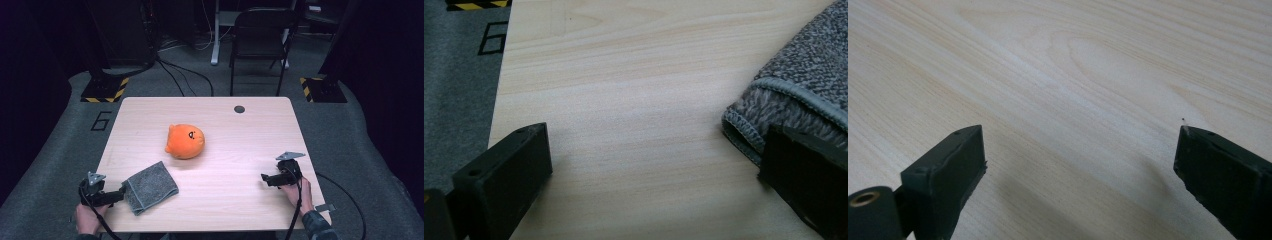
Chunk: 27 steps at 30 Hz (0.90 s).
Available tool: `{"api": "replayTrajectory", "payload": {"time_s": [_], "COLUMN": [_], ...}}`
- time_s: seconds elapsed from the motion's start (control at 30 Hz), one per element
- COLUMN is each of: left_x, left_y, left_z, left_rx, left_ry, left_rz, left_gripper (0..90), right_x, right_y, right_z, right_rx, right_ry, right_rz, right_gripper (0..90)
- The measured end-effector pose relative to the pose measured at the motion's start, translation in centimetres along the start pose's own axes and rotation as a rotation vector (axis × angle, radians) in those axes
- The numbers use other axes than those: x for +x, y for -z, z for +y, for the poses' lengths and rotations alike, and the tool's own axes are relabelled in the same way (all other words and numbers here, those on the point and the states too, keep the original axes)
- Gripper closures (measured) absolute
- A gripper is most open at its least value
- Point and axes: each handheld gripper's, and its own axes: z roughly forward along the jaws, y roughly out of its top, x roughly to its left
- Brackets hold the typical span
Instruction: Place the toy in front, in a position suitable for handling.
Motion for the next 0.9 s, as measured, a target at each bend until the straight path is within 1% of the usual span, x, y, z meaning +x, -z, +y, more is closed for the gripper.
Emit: {"api": "replayTrajectory", "payload": {"time_s": [0.1, 0.17, 0.23, 0.27, 0.3, 0.33, 0.43, 0.57, 0.6, 0.7, 0.73, 0.77, 0.8, 0.83, 0.9], "left_x": [0.02, 0.03, 0.02, 0.00, 0.02, 0.04, 0.04, -0.02, -0.05, -0.07, -0.06, -0.05, -0.05, -0.04, -0.04], "left_y": [-0.02, 0.02, -0.03, 0.01, 0.04, -0.02, -0.11, -0.19, -0.21, -0.22, -0.23, -0.26, -0.26, -0.27, -0.24], "left_z": [0.02, 0.06, 0.07, 0.09, 0.12, 0.14, 0.16, 0.21, 0.23, 0.27, 0.28, 0.27, 0.27, 0.26, 0.28], "left_rx": [0.000, 0.008, 0.005, 0.012, 0.018, 0.012, 0.005, 0.000, -0.002, 0.001, 0.003, 0.000, 0.000, 0.000, 0.004], "left_ry": [-0.001, -0.001, -0.001, 0.002, 0.001, -0.003, -0.003, -0.007, -0.006, -0.009, -0.007, -0.006, -0.006, -0.002, -0.004], "left_rz": [0.000, -0.004, -0.001, -0.003, -0.006, -0.004, -0.004, 0.001, 0.002, 0.002, 0.000, 0.001, 0.001, 0.000, 0.000], "left_gripper": [0.0, 0.0, 0.0, 0.0, 0.0, 0.0, 0.0, 0.0, 0.0, 0.1, 0.1, 0.1, 0.1, 0.1, 0.1], "right_x": [0.07, 0.16, 0.21, 0.21, 0.30, 0.24, 0.24, 0.26, 0.35, 0.28, 0.35, 0.26, 0.26, 0.40, 0.61], "right_y": [0.04, 0.11, 0.13, 0.13, 0.19, 0.14, 0.16, 0.19, 0.26, 0.31, 0.38, 0.38, 0.38, 0.41, 0.44], "right_z": [0.06, 0.08, 0.07, 0.06, 0.04, 0.02, -0.03, -0.13, -0.15, -0.19, -0.16, -0.08, -0.08, 0.14, 0.39], "right_rx": [-0.002, 0.008, 0.014, 0.013, 0.019, 0.010, 0.011, 0.024, 0.030, 0.019, 0.022, 0.020, 0.020, 0.012, 0.011], "right_ry": [-0.003, -0.007, -0.001, 0.002, -0.006, 0.004, 0.009, 0.005, -0.008, 0.003, -0.008, 0.003, 0.003, 0.002, 0.007], "right_rz": [0.004, 0.008, 0.011, 0.011, 0.014, 0.012, 0.013, 0.019, 0.020, 0.026, 0.028, 0.031, 0.031, 0.042, 0.047], "right_gripper": [6.1, 6.1, 6.1, 6.1, 6.2, 6.3, 6.4, 6.6, 6.6, 6.7, 6.7, 6.7, 6.7, 6.7, 6.8]}}
